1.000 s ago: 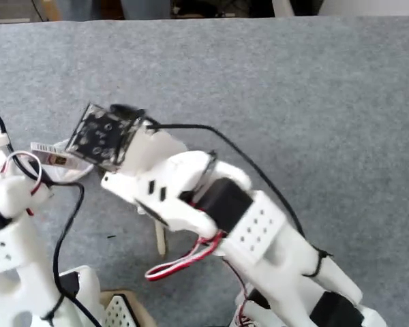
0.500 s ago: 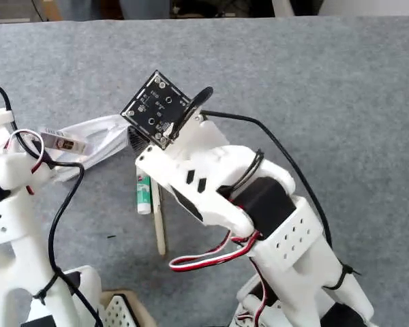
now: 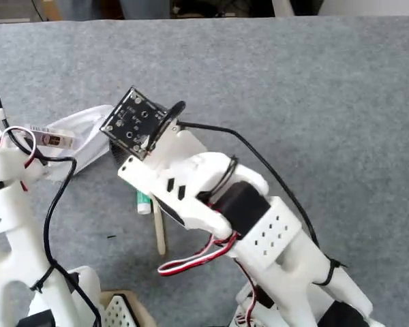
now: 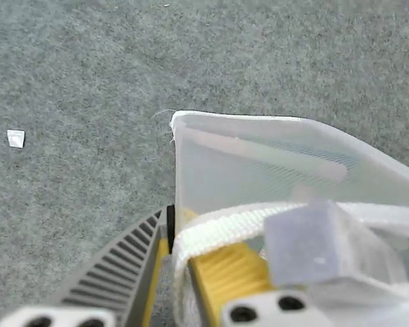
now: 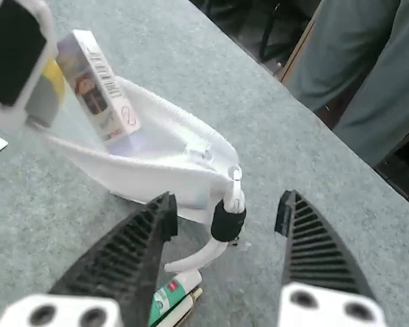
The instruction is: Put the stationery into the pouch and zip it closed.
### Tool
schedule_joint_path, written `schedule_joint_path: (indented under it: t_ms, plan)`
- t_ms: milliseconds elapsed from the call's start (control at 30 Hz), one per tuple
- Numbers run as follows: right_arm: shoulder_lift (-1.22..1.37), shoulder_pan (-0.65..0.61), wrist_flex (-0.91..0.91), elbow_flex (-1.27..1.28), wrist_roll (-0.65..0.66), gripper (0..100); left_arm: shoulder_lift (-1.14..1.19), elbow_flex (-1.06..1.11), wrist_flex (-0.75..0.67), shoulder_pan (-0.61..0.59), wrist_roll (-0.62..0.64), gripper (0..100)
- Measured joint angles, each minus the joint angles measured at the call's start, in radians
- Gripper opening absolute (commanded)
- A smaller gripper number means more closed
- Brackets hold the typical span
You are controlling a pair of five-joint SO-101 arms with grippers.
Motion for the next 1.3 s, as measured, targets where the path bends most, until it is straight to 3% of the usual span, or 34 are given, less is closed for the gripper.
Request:
schedule_joint_path:
  t_ms: [700,1033,1300]
  plan:
    - [-0.002,0.023,0.000,-0.002,0.000,25.0,-0.146,-0.129,0.014,0.032,-0.028,3]
    - [0.000,0.035,0.000,0.005,0.000,25.0,-0.144,-0.021,0.014,0.032,0.040,3]
    - [0.000,0.035,0.000,0.021,0.000,25.0,0.084,-0.049,0.005,-0.074,0.044,3]
